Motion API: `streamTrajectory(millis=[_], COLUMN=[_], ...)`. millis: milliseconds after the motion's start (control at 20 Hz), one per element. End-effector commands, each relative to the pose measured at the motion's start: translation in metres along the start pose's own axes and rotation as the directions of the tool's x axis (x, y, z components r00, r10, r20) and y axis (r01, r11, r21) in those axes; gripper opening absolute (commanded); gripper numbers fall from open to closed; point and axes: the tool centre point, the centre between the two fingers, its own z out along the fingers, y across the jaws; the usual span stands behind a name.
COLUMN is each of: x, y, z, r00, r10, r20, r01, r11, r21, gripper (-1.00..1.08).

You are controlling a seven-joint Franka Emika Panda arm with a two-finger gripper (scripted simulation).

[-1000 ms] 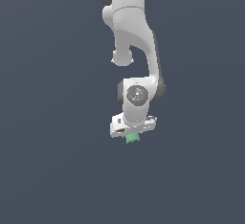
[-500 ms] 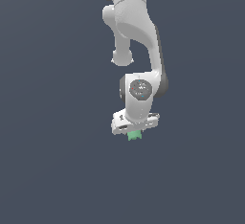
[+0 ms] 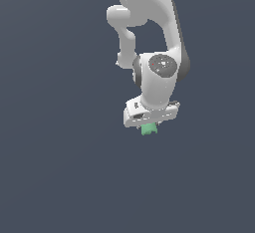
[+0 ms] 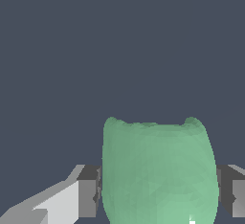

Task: Pick up the object and move it to a goal position.

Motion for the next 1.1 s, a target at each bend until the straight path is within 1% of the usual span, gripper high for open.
streamTrajectory(millis=[0,350,600,800,1050], x=[-0.003,-0.010,-0.013,-0.015,-0.015], y=[-0.012,-0.045,-0.065,-0.077,-0.086], z=[-0.029,-0.108,-0.156,-0.184,-0.205], r00=[1.000,1.000,1.000,1.000,1.000], r10=[-0.001,-0.001,-0.001,-0.001,-0.001], r20=[-0.001,-0.001,-0.001,-0.001,-0.001], r01=[0.001,0.001,0.001,0.001,0.001], r11=[1.000,1.000,1.000,1.000,1.000], r21=[-0.001,-0.001,-0.001,0.000,0.000], gripper=[-1.00,-1.00,-1.00,-1.00,-1.00])
